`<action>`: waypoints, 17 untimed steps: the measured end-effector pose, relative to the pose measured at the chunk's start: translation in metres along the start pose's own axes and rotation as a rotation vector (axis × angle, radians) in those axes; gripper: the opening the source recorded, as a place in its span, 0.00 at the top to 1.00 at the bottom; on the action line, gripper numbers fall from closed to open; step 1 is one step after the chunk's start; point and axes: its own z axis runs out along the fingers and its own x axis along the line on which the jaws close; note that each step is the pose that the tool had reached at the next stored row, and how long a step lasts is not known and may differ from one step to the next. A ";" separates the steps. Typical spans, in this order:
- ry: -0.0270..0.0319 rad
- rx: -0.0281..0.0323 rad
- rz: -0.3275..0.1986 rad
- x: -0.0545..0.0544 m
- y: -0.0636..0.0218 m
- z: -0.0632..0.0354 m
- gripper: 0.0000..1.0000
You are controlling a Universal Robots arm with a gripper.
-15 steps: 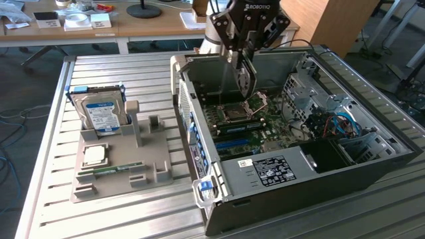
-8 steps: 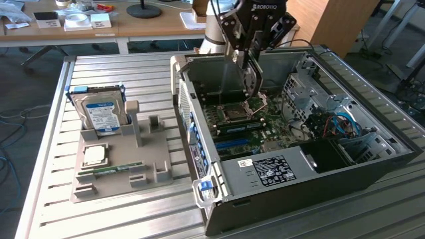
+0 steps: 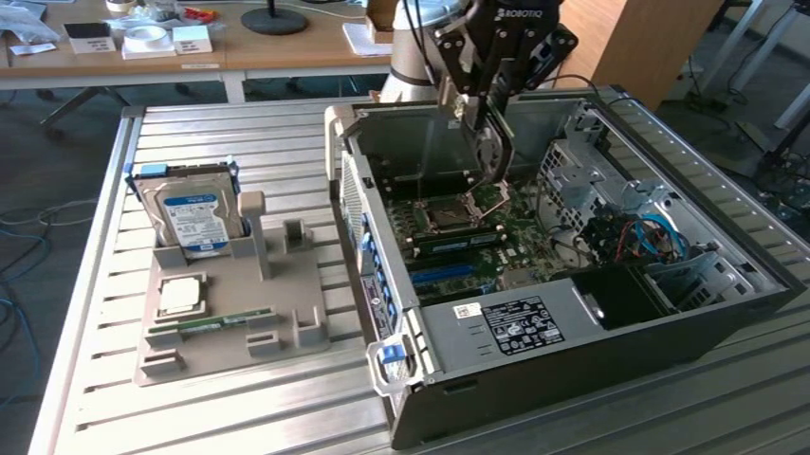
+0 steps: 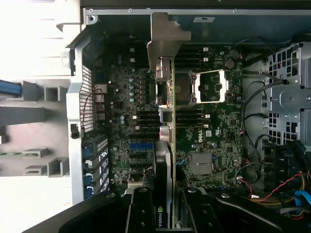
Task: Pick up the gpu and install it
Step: 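Pick up the gpu and move the gpu toward the slot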
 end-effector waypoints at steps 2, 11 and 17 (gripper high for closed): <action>0.0000 0.0000 0.000 -0.003 0.0002 0.0001 0.73; 0.0000 0.0001 0.000 -0.022 0.0010 0.0007 0.73; 0.0000 0.0000 0.000 -0.033 0.0015 0.0011 0.73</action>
